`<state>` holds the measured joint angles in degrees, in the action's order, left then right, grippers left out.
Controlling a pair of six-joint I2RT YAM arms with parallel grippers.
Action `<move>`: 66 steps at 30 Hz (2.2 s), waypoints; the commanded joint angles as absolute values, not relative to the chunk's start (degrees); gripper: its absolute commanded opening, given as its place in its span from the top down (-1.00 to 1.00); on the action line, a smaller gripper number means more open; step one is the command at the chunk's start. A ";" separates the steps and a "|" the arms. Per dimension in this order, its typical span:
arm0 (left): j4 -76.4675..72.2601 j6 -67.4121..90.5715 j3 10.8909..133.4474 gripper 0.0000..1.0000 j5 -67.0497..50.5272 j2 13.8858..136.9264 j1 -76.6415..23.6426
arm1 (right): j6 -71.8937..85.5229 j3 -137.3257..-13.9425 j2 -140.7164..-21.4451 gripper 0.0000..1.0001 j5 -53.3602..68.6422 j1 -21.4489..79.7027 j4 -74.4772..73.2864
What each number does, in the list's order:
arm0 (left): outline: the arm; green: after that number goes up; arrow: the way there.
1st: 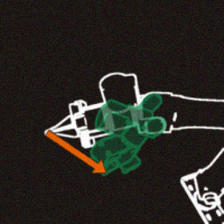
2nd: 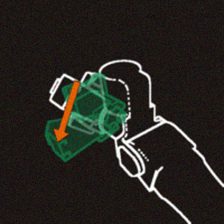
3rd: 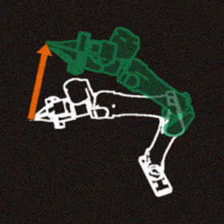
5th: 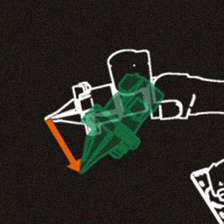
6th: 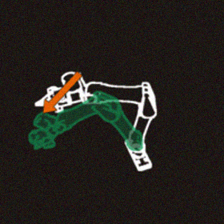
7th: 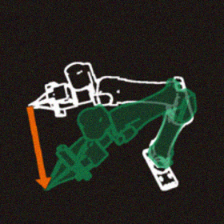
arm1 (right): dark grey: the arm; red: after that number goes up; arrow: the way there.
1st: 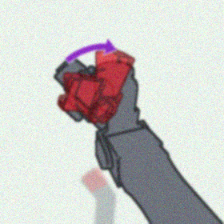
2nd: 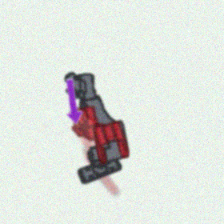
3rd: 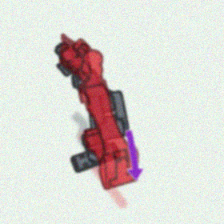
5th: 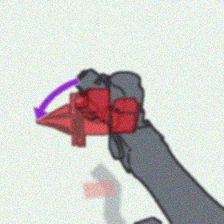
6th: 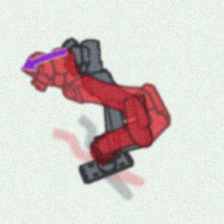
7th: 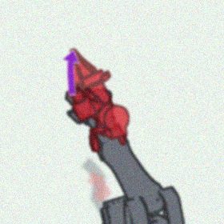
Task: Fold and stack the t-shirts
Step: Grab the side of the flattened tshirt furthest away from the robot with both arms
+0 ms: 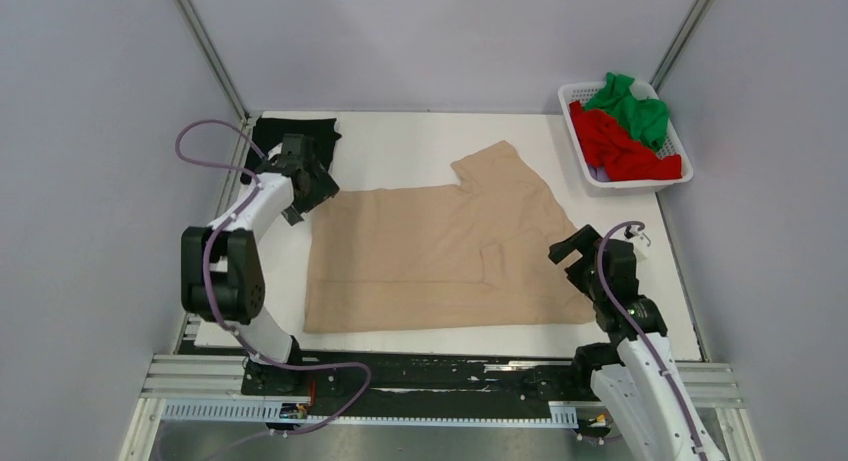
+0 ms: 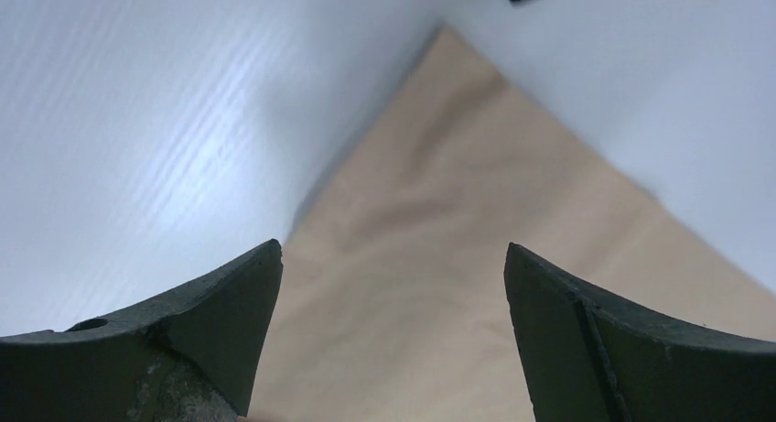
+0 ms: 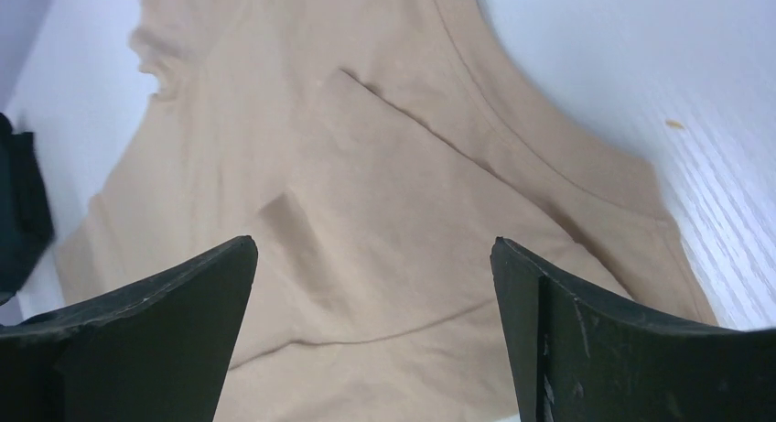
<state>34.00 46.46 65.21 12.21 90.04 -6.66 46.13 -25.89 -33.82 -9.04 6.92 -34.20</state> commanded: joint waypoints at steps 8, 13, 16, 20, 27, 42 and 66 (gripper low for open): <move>39.62 40.06 93.70 -0.76 21.18 118.91 -2.40 | 40.75 -22.76 -29.01 -1.00 -10.27 6.63 -23.76; 42.62 38.60 99.78 -0.55 20.55 123.52 -2.31 | 40.44 -22.68 -29.88 -1.00 -10.02 6.64 -23.52; 39.30 37.48 96.86 -0.47 16.46 122.78 -2.41 | 40.52 -22.58 -30.33 -1.00 -10.02 6.68 -23.22; 38.65 37.92 95.35 -0.46 14.15 122.80 -2.41 | 40.39 -22.62 -30.92 -1.00 -9.55 6.67 -23.18; 38.60 38.72 91.85 -0.33 9.50 122.23 -2.70 | 40.26 -22.42 -30.50 -1.00 -9.60 6.64 -23.13; 38.67 38.50 88.62 0.14 11.67 121.10 -5.97 | 40.25 -22.29 -30.62 -1.00 -9.84 6.67 -23.19; 38.25 37.71 85.30 1.00 17.14 111.52 -7.29 | 37.24 -36.74 -51.91 -0.99 -5.07 7.19 -17.42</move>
